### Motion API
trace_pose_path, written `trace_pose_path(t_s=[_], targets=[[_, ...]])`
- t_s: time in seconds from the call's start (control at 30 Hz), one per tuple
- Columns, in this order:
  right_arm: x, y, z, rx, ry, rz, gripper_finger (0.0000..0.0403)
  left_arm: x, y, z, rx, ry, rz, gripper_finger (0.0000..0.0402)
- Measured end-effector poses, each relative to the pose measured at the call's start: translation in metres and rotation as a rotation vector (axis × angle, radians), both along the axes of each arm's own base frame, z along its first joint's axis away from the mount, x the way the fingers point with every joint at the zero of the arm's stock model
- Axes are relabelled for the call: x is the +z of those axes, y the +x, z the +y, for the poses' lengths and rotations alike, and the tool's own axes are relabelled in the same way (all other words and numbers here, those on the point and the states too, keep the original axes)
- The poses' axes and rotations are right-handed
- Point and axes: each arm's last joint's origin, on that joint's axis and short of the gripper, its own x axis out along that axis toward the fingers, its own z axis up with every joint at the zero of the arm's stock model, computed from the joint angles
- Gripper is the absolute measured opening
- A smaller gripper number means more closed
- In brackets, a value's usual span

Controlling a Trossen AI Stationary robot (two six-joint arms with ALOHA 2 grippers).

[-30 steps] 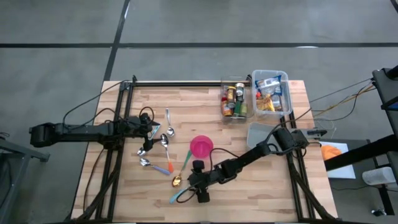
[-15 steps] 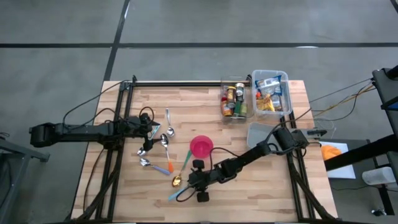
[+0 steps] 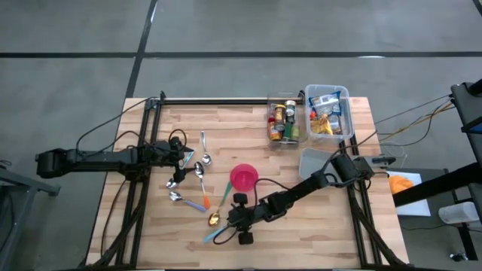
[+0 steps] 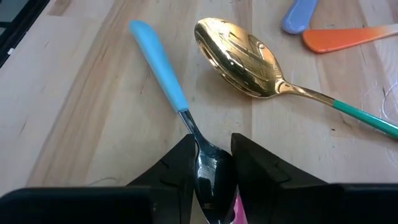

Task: Pick & Place Food Item
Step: Put the blue spoon into the gray bin

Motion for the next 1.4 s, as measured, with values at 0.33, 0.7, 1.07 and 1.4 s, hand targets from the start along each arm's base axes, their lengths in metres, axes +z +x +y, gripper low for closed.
trace_pose_path(t_s=[0.33,0.7,1.07,1.4], targets=[[0.002,-0.009,0.004,0.002,-0.018,0.073,0.0092,0.000,0.000,0.000,0.000,0.000,0.000,0.0396],[0.028,-0.046,0.012,-0.102,-0.049,0.313,0.0091,0.000,0.000,0.000,0.000,0.000,0.000,0.0396],[0.045,-0.101,0.024,-0.285,-0.114,0.621,0.0091,-0.001,0.000,0.000,0.000,-0.002,0.008,0.0396],[0.046,-0.116,0.033,-0.335,-0.151,0.673,0.0092,-0.001,0.000,0.000,0.000,-0.002,0.007,0.0396]])
